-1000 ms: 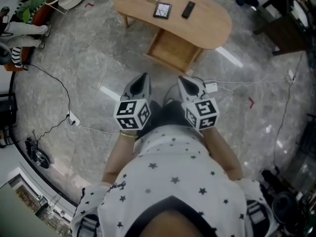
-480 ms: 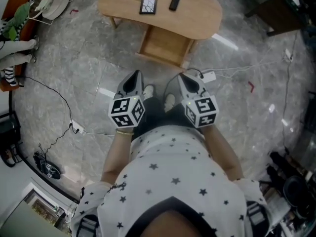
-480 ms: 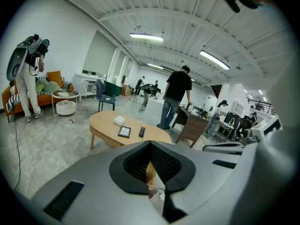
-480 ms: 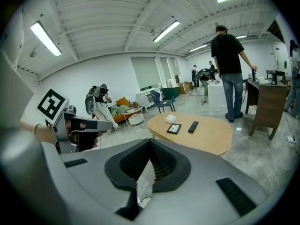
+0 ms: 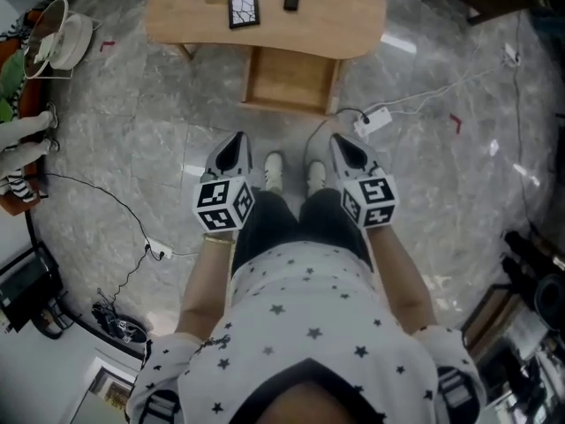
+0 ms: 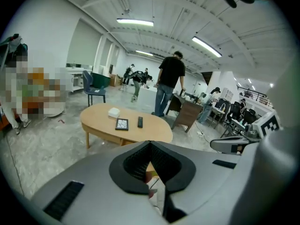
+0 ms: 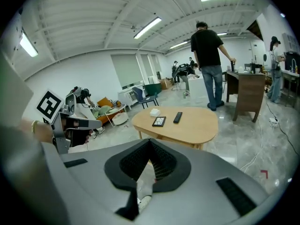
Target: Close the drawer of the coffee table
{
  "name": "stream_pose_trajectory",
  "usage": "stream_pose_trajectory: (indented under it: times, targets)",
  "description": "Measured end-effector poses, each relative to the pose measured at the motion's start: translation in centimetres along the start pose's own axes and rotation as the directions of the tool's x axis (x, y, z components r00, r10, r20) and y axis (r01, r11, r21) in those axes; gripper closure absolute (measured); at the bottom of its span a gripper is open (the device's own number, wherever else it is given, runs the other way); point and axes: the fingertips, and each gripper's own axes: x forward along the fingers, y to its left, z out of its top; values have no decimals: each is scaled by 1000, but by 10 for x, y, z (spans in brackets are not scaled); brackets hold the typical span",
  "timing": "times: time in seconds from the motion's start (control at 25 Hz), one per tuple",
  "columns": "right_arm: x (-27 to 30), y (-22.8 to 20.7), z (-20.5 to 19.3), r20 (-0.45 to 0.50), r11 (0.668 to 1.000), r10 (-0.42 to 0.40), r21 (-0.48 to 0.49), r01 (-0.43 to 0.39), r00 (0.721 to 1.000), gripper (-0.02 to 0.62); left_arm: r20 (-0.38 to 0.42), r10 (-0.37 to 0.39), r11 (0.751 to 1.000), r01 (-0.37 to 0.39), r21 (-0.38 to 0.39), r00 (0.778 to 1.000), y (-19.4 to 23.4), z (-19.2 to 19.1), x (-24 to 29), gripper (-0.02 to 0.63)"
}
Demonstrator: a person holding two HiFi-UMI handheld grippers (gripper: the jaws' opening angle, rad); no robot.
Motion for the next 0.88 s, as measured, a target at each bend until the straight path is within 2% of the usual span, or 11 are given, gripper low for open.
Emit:
stream_pose_trajectory:
  times: [0.2,0.4,0.76,0.88]
  targets:
    - [25,-22,-31,-28,994,-88,63,90,996,588,-66,-35,998,38,46,997,34,-19,37,600]
    - [51,-52,-74,-73,983,-157,87,163,985,588,-130,-43,994,55,89,991,66,-53,79,598]
    - [100,-106,-150,-160,971,-207,86,223,965,583,-233,-42,989,74,128,971,108,-125,153,595]
    - [115,-121,-176,-182,970,-207,88,226,961,552,-253,-45,987,83,140,966,117,-148,175,583]
